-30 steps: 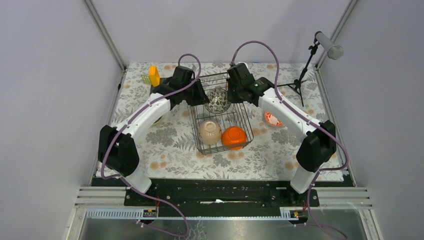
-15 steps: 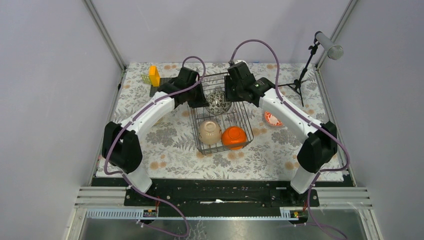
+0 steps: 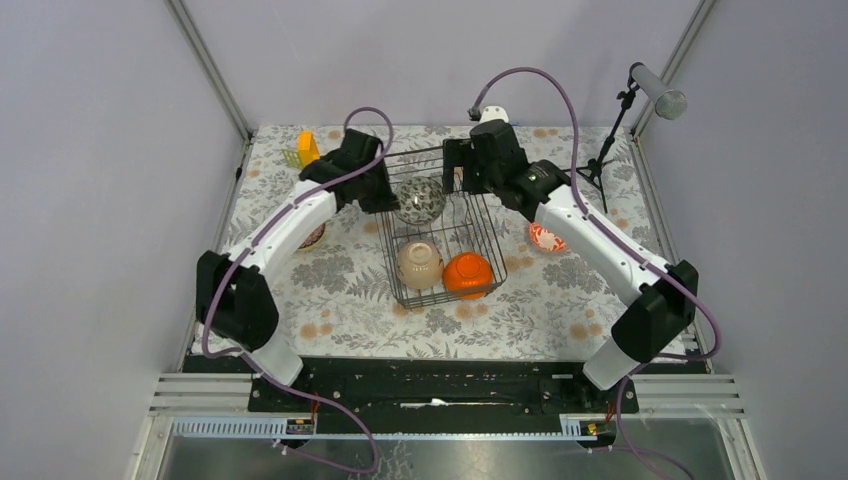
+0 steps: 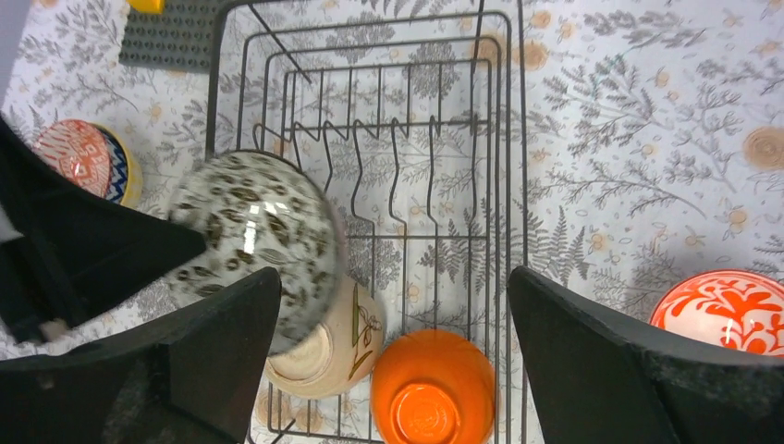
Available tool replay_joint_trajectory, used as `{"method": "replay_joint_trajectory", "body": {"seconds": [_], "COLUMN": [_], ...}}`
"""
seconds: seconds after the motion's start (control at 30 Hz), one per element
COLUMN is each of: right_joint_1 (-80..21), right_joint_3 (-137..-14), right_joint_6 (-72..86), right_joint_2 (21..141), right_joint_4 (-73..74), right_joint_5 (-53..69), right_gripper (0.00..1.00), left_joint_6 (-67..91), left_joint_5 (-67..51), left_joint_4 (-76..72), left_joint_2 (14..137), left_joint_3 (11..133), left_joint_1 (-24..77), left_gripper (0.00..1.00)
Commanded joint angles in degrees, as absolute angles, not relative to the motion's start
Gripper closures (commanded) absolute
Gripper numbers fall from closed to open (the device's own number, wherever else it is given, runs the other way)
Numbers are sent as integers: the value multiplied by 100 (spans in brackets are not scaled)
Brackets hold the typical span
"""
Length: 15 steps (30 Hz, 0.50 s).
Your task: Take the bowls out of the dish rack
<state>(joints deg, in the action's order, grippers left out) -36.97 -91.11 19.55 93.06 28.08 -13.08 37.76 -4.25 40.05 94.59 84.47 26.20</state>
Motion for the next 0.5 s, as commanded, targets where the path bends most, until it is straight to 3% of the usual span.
{"method": "replay_joint_trajectory", "body": {"seconds": [0.0, 0.47], "right_joint_1": [-3732, -3731], "right_joint_3": [-8975, -8413], "right_joint_6": [1759, 1713], "right_joint_2": [8946, 8612], "right_joint_4": [2426, 2224], "right_joint_5": [-1635, -1419], "right_gripper": [0, 0], "left_joint_6": [4052, 4571], "left_joint_5": [-496, -74], "left_joint_4": [3846, 4325], "left_joint_2": [8474, 7299], "left_joint_3": [8320, 7539], "left_joint_1": [1958, -631], "left_gripper": [100, 100]}}
